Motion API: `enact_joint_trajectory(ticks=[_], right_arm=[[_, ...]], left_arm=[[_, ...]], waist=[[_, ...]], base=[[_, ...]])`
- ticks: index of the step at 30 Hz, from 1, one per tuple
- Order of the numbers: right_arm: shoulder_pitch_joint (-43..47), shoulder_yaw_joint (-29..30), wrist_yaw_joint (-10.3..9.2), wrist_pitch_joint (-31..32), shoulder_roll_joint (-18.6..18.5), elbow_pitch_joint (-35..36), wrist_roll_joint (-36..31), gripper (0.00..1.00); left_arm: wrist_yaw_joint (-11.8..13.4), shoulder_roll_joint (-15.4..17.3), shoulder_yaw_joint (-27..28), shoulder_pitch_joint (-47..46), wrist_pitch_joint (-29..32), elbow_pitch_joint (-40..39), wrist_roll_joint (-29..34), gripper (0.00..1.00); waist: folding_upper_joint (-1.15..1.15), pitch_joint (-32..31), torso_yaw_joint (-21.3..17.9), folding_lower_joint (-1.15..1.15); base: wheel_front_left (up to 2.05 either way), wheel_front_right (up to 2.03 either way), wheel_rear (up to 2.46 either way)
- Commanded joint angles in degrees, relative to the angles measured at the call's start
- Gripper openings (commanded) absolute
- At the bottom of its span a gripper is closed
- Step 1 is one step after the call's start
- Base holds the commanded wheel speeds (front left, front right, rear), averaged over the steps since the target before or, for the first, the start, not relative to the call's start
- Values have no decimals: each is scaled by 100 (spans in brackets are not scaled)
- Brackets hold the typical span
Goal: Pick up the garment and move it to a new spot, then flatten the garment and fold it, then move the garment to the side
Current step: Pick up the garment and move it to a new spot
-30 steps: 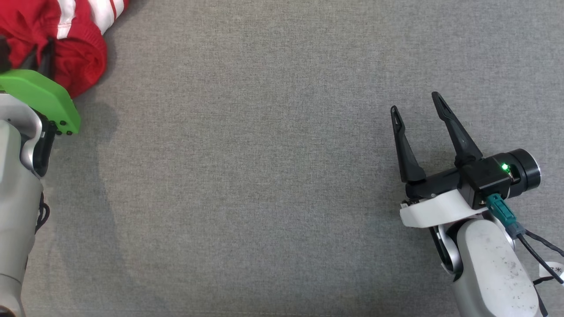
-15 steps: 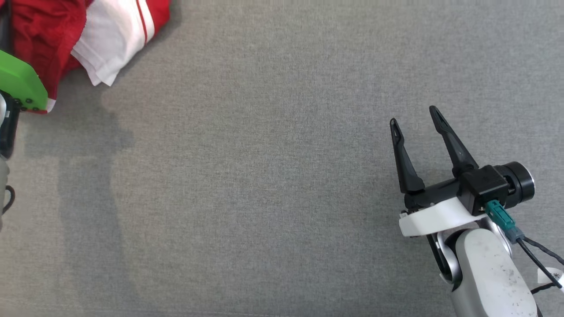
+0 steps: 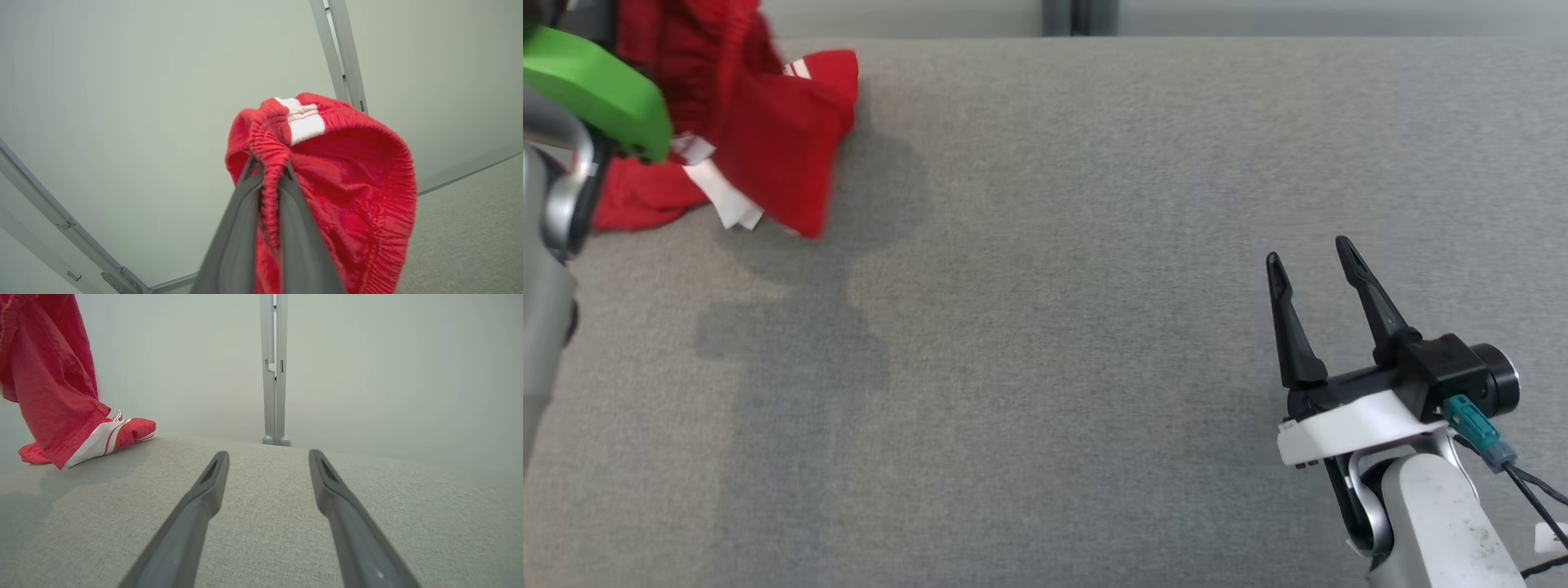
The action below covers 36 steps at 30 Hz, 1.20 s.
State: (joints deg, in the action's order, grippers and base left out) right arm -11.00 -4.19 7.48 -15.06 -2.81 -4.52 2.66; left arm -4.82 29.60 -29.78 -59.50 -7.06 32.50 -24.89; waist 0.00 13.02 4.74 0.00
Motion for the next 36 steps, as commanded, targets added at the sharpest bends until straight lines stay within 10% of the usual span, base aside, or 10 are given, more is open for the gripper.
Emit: enact_joint_trajectory(ticks=[1,11,20,29,32,33,36], right_arm=[[112,35,2,-18,-14,-12,41,100],[249,205,2,-18,-12,-5,150,100],[120,120,2,-18,-11,11,303,100],[88,82,2,-18,-9,-17,380,100],[60,18,2,-18,-8,-68,406,100],[52,5,2,-18,-9,-86,426,100],[60,23,1,-18,-12,-120,408,100]], left_arm=[[46,-79,-53,181,65,-208,5,0],[400,-963,-550,1035,369,-1231,-243,0],[428,-2137,-1069,1581,51,-109,-422,0],[172,-2635,-1773,1737,-250,960,-468,0],[36,-2662,-1940,1900,-225,981,-939,62],[21,-2666,-2010,1894,-234,950,-1034,100],[102,-2655,-2240,1831,-340,957,-1276,100]], waist=[[0,-319,-348,0],[0,-302,-1091,0],[0,39,-1869,0],[0,179,-2096,0],[0,157,-2093,0],[0,146,-2086,0],[0,99,-2001,0]], base=[[0,0,0],[0,0,0],[0,0,0],[0,0,0],[0,0,0],[0,0,0],[0,0,0]])
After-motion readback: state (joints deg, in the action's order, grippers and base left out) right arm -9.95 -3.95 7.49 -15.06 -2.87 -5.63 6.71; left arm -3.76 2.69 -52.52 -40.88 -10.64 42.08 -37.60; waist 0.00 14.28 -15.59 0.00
